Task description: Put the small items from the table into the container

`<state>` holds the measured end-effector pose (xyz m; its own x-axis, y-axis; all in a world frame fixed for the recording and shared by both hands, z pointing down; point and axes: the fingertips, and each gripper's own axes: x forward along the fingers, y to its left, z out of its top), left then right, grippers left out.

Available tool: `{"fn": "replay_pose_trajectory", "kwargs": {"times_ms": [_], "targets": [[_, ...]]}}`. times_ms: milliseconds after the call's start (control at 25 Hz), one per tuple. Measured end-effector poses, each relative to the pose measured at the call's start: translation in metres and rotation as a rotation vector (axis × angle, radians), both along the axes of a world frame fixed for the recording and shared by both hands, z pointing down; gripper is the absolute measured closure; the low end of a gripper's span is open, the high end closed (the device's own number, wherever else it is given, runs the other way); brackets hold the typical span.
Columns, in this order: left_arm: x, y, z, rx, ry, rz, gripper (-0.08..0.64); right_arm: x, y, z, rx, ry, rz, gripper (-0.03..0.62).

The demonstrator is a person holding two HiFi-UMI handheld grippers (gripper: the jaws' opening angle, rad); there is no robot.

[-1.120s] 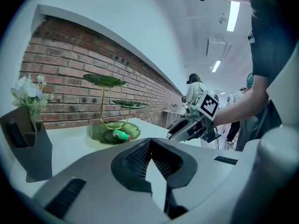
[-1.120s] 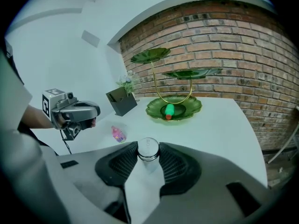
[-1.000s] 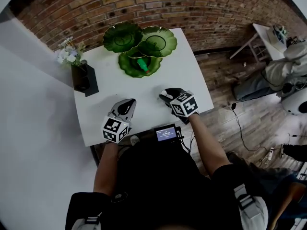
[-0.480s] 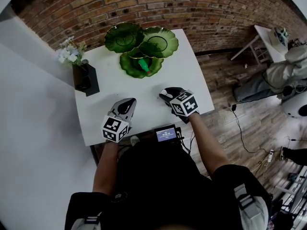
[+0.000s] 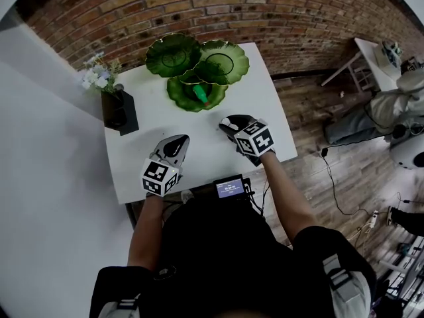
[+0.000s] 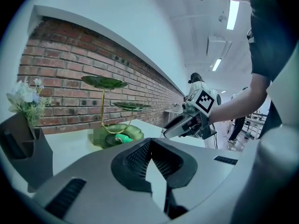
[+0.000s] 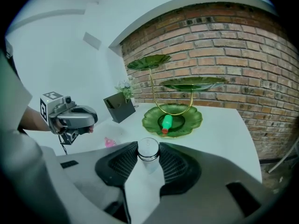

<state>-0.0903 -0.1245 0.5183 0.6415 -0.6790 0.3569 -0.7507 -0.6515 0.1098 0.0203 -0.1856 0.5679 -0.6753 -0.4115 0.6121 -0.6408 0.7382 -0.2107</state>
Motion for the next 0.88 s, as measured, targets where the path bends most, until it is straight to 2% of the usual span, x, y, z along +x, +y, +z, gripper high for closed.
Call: {"fn": "replay_pose_trajectory", "kwargs": {"times_ms": [880], "targets": [[-0.005,-0.031,0.004,-0.014,0.002,-0.046,0.551,-0.013,-0.077,-0.008,0.071,-0.016,0.024,0.437]]}}
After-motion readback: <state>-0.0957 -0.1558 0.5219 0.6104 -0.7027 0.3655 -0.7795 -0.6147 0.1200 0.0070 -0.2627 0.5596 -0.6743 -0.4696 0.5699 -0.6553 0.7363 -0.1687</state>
